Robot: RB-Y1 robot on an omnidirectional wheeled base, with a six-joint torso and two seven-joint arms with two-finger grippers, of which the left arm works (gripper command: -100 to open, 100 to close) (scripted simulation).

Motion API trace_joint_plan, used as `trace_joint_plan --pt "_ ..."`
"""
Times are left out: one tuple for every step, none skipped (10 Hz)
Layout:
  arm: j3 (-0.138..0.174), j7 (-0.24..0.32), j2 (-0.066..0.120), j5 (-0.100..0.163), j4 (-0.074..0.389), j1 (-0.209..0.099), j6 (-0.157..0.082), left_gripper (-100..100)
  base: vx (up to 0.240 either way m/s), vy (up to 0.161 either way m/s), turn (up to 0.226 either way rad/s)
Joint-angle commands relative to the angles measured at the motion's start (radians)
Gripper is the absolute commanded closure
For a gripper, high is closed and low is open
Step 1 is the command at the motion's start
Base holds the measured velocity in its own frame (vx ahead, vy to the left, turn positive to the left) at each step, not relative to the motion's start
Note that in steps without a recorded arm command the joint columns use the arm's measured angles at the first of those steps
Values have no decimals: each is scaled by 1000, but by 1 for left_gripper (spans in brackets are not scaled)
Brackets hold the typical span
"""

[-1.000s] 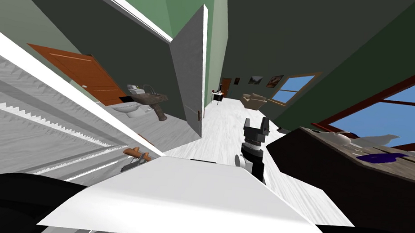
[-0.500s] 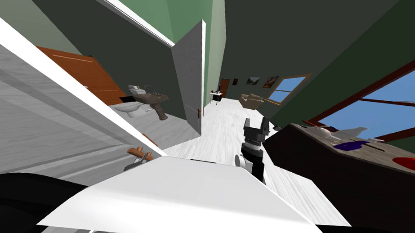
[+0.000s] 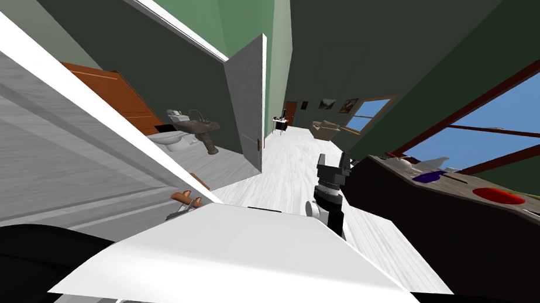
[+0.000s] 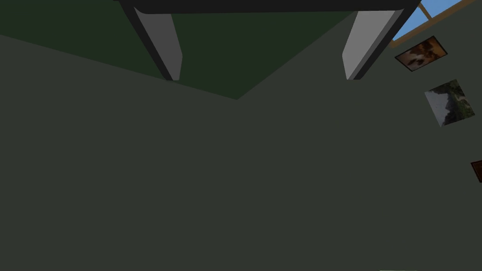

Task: Pull the door open

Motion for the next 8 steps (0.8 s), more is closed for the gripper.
trace_joint_plan --pt "-16 8 2 -15 8 5 -22 100 -216 15 -39" --pt "-27 11 4 -25 5 9 -32 100 -193 -15 -25" --pt "-20 8 3 -19 4 4 -23 100 -86 -16 -7" --pt "-36 10 4 -34 2 9 -37 100 -129 1 -21" --pt "-40 10 5 -38 1 10 -41 100 -163 15 -32" --pt "-49 11 7 -47 -1 13 -49 100 -175 28 -31" --pt "-59 12 9 -56 -3 16 -59 100 -194 29 -39" --pt "-69 14 11 -66 -5 20 -69 100 -190 21 -28"
